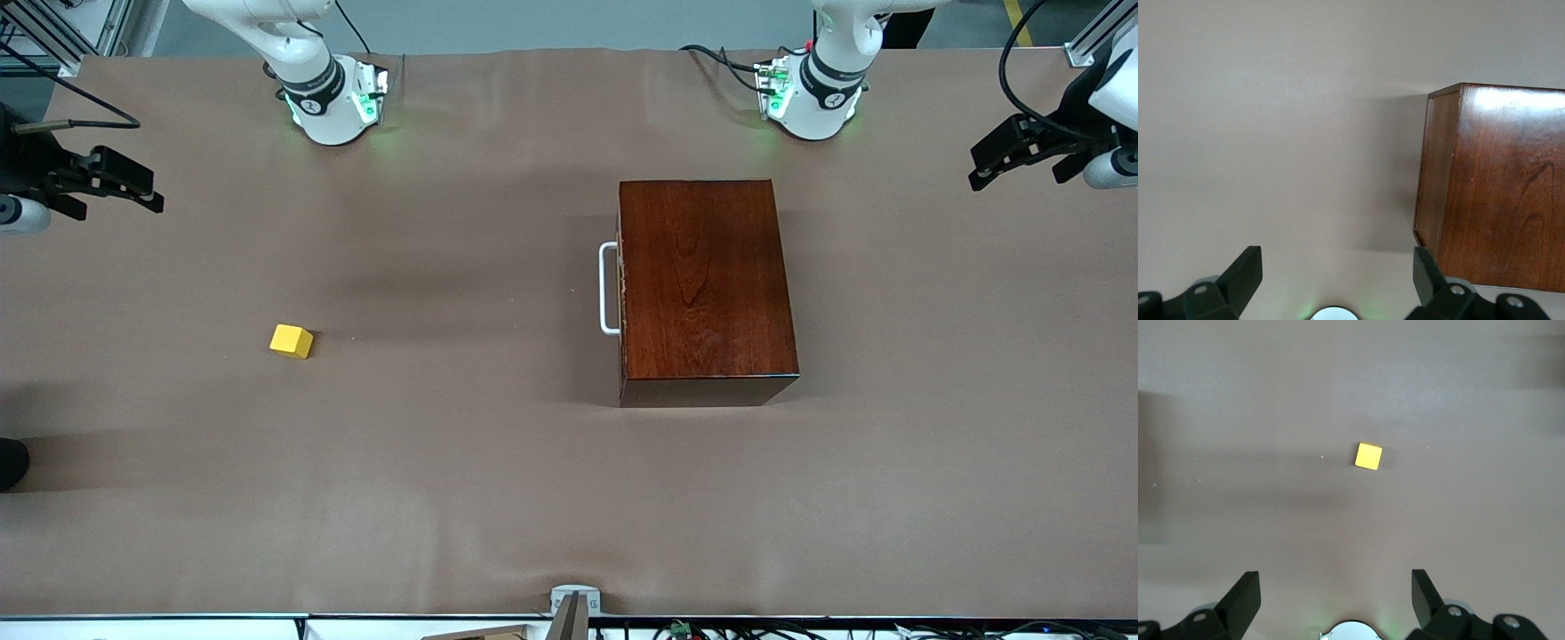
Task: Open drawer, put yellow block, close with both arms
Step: 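Move the left gripper to the white drawer handle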
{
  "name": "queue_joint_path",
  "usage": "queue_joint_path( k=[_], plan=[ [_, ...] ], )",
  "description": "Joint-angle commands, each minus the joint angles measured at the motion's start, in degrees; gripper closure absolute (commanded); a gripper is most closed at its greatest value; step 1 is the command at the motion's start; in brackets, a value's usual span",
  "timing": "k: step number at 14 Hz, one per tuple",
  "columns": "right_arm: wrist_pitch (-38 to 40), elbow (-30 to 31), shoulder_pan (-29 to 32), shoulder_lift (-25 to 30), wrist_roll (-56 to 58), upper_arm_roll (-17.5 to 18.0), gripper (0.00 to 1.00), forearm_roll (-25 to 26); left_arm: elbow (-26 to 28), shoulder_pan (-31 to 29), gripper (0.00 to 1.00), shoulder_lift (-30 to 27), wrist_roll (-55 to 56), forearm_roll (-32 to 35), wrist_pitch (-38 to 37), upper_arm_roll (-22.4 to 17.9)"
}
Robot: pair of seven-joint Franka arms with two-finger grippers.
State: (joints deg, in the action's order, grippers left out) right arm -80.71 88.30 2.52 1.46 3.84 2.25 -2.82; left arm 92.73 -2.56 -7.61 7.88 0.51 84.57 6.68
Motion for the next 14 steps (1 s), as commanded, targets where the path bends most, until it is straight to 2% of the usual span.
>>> queue_joint_path(
  k=[1, 8, 12, 14],
  plan=[
    [0.2, 1.0, 1.1, 1.0, -0.2, 0.7, 0.00, -0.3, -3.0, -0.4, 0.00, 0.7, 0.0, 1.1, -2.8, 0.2],
    [0.4, 1.0, 1.1, 1.0, -0.2, 0.7, 0.00, -0.3, -4.0, 1.0, 0.00, 2.2, -0.5, 1.5, -4.1, 1.1],
    [0.3, 1.0, 1.3, 0.9, -0.2, 0.7, 0.00, -0.3, -5.0, 1.8, 0.00, 4.5, 0.2, 1.3, -4.0, 5.9],
    [0.4, 1.0, 1.3, 0.9, -0.2, 0.7, 0.00, -0.3, -9.7, 1.8, 0.00, 9.0, 2.4, 1.4, -4.0, 10.3]
  ],
)
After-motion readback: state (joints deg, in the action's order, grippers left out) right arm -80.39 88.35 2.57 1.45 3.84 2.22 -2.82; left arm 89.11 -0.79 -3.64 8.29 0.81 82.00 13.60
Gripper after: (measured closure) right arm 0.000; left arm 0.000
